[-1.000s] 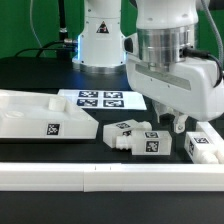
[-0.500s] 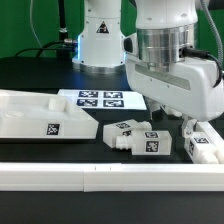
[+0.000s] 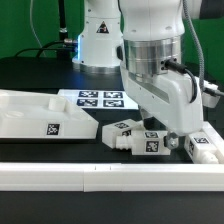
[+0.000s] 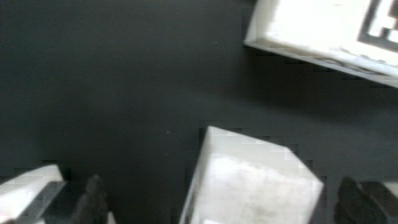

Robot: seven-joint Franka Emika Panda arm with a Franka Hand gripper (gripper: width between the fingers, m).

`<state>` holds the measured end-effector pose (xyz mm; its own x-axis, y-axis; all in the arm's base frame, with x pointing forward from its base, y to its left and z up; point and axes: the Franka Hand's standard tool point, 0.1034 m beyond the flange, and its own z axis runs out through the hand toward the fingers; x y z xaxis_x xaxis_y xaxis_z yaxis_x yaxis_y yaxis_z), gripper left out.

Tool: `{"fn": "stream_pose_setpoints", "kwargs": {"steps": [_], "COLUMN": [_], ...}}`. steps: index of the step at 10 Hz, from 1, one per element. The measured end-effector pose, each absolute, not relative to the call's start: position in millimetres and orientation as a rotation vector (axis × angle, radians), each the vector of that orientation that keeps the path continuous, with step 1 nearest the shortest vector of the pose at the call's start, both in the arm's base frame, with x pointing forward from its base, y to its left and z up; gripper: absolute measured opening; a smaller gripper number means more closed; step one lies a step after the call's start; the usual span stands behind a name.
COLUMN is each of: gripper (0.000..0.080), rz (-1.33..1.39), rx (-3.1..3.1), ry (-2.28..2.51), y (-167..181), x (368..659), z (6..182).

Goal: Assemble one leg

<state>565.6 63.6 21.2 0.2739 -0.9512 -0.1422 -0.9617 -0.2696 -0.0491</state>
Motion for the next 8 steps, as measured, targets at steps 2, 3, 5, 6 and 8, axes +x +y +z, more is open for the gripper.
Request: {"fn": "stream_pose_setpoints", "kwargs": {"steps": [2, 3, 5, 6, 8], "gripper": [0.0649, 0.0649, 0.0387, 0.0387, 0.0285], "rz": [0.13, 0.13, 0.13, 0.13, 0.13], "rx": [-2.416, -2.421, -2.422, -2.422, -2.422], "ry": [1.803, 1.796, 1.795, 1.795, 1.795], "y": [72.1, 72.2, 72.3, 72.4, 72.4], "x": [564.1, 564.0, 564.0, 564.0, 563.9], "z": [20.0, 20.0, 20.0, 20.0, 20.0]}}
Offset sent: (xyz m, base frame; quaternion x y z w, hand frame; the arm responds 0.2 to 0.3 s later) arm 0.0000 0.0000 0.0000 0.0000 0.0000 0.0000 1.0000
